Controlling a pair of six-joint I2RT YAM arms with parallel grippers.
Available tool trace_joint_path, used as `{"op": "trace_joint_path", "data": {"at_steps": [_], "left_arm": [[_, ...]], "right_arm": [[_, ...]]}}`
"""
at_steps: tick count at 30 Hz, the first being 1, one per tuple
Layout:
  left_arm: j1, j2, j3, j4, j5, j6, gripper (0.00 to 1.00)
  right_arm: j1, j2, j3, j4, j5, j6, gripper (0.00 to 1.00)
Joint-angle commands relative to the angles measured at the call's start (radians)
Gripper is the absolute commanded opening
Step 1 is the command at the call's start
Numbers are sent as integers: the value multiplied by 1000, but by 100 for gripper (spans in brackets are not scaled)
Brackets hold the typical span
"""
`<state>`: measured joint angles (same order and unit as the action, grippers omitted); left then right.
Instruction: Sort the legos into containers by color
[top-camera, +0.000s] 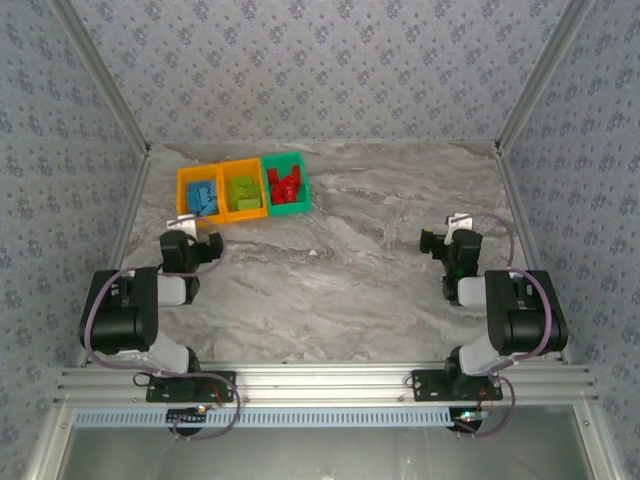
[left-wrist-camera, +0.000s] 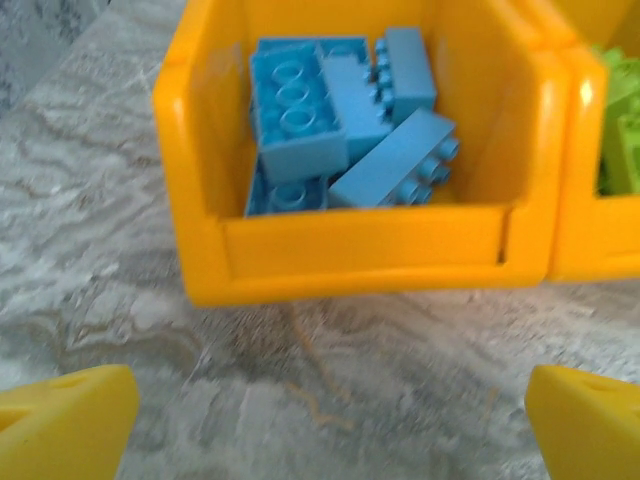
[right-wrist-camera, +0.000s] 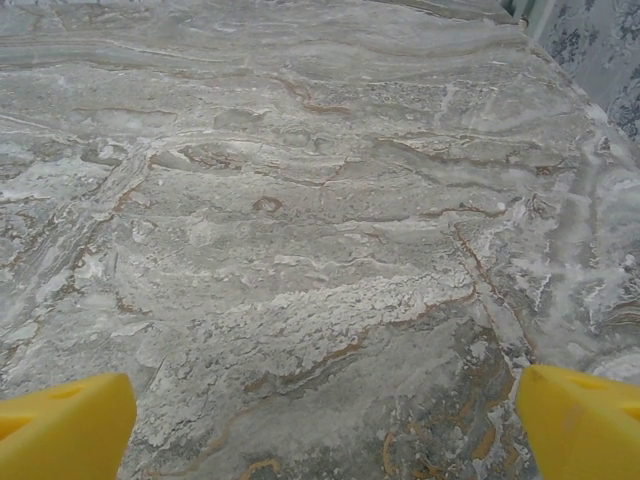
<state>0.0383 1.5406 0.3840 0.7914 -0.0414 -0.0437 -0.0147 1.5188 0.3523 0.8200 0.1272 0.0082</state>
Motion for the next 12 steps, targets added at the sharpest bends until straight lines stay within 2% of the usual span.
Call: {"op": "trace_joint_path", "data": {"at_steps": [1,12], "left_arm": [[-18,-5,27,31,-2,15,99],[-18,-6,29,20,-2,15,99]], "right_arm": [[-3,4,19,24,-16,-16,100],[-8,3,19,25,-25,-13,100]]}}
